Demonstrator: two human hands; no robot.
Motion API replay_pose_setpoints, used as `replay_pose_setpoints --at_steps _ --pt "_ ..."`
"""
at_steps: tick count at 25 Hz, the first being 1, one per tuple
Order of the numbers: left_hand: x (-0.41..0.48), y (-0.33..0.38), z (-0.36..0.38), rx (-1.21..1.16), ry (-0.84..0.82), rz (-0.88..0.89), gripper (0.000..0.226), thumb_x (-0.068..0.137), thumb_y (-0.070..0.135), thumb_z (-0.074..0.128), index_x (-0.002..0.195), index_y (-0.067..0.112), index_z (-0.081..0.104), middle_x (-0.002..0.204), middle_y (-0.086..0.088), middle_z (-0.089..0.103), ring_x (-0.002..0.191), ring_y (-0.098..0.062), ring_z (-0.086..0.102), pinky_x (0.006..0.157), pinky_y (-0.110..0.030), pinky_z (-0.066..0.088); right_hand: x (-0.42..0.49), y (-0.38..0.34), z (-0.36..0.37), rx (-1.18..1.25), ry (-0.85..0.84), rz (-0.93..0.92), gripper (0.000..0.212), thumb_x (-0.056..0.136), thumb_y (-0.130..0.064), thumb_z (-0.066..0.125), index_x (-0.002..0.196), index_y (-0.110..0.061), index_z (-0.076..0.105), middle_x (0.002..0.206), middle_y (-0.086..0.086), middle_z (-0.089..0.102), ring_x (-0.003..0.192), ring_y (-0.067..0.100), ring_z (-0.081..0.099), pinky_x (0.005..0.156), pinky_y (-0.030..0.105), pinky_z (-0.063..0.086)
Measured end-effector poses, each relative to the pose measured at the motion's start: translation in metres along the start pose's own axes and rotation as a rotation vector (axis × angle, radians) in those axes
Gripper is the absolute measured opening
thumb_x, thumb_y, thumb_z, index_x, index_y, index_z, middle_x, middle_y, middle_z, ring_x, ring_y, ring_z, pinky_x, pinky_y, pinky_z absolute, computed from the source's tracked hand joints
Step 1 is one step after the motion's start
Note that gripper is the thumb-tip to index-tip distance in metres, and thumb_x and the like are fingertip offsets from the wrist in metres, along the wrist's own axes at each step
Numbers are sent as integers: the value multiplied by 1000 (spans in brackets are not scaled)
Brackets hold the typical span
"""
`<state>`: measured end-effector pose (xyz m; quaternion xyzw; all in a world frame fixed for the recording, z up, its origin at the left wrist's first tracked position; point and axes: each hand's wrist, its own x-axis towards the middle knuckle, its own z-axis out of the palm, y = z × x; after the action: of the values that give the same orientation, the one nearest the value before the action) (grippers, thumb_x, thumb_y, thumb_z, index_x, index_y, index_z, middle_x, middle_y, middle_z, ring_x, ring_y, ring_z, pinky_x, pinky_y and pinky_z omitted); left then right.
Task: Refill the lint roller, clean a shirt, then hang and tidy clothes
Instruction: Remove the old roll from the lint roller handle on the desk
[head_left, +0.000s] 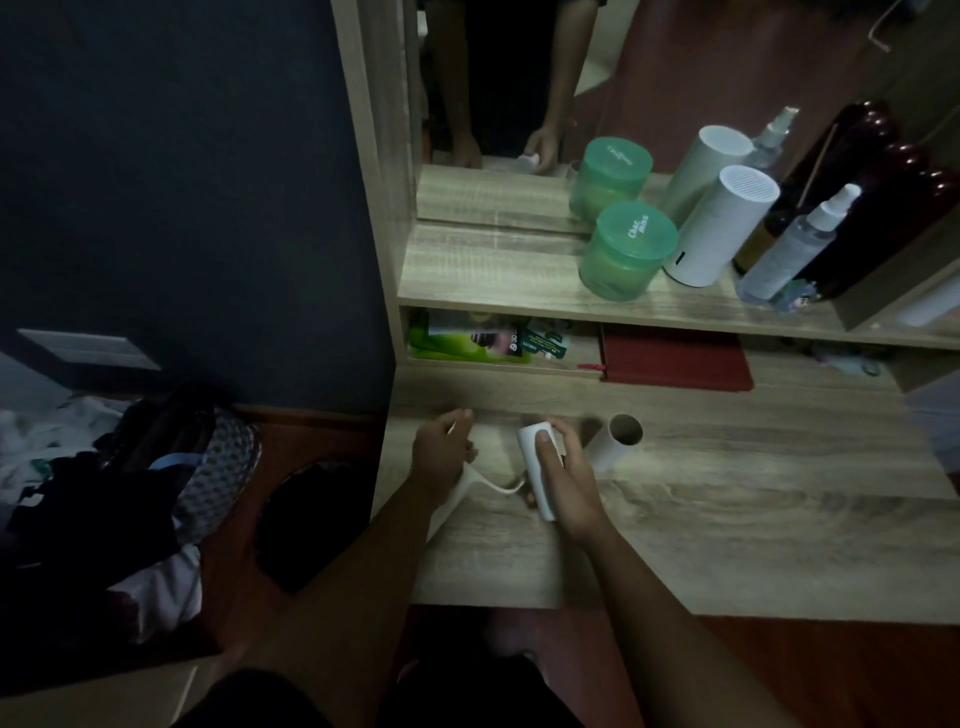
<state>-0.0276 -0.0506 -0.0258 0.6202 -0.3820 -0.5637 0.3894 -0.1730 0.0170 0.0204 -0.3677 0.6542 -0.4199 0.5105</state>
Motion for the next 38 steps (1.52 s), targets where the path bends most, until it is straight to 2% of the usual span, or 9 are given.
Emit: replay_pose_setpoints --at_steps 6,12,18,20,23,25,29,33,38 --pt "13 -6 2 449 36 258 35 92 26 55 69 2 65 63 -19 62 65 -33 61 64 -37 47 0 6 -11 -36 -64 -73 31 95 -22 52 113 -46 44 98 16 60 66 23 59 52 30 50" --pt "21 -6 4 650 150 224 32 91 27 53 82 1 68 82 -18 63 81 -31 58 69 -33 40 3 16 -13 -77 -35 -130 41 79 -51 60 118 -53 47 115 8 61 90 27 62 69 35 53" --pt "6 19 8 765 199 225 36 91 36 54 108 6 65 110 -17 57 105 -32 52 89 -38 44 5 18 -15 -89 9 -194 43 79 -48 62 119 -56 47 128 -13 55 112 20 59 90 46 53" --pt "-5 38 11 538 57 319 24 92 28 57 98 8 68 96 -15 61 93 -26 57 84 -37 46 4 18 -15 -113 9 -210 47 77 -54 61 121 -56 46 130 -15 55 113 18 59 92 50 51" --pt "-20 61 9 371 -353 93 24 90 32 59 92 10 69 77 -3 64 75 -15 60 70 -29 51 1 20 -15 -198 10 -232 53 76 -57 59 127 -53 44 134 -15 52 117 13 56 95 48 50" --pt "-24 64 8 317 -472 -18 30 87 29 63 102 3 68 77 -2 65 71 -11 61 65 -19 53 -2 21 -15 -283 31 -254 61 76 -58 56 134 -45 42 133 -12 54 115 10 56 94 41 51" --pt "-26 64 7 331 -536 -3 33 85 22 66 109 -1 65 80 -4 65 70 -11 61 63 -16 53 -9 19 -21 -417 76 -323 66 74 -60 54 132 -28 52 124 -8 62 109 6 58 90 29 50" --pt "-30 68 11 422 -577 29 30 86 19 65 108 -1 65 84 -9 65 67 -9 62 56 -12 51 -14 18 -27 -487 41 -370 56 76 -57 55 127 -33 56 106 -9 68 94 6 63 78 30 52" --pt "-30 63 19 492 -547 35 22 87 18 62 100 1 67 85 -13 67 57 -1 62 53 -13 50 -20 21 -37 -496 24 -366 58 74 -59 53 127 -35 56 102 -6 68 89 10 63 76 33 52"
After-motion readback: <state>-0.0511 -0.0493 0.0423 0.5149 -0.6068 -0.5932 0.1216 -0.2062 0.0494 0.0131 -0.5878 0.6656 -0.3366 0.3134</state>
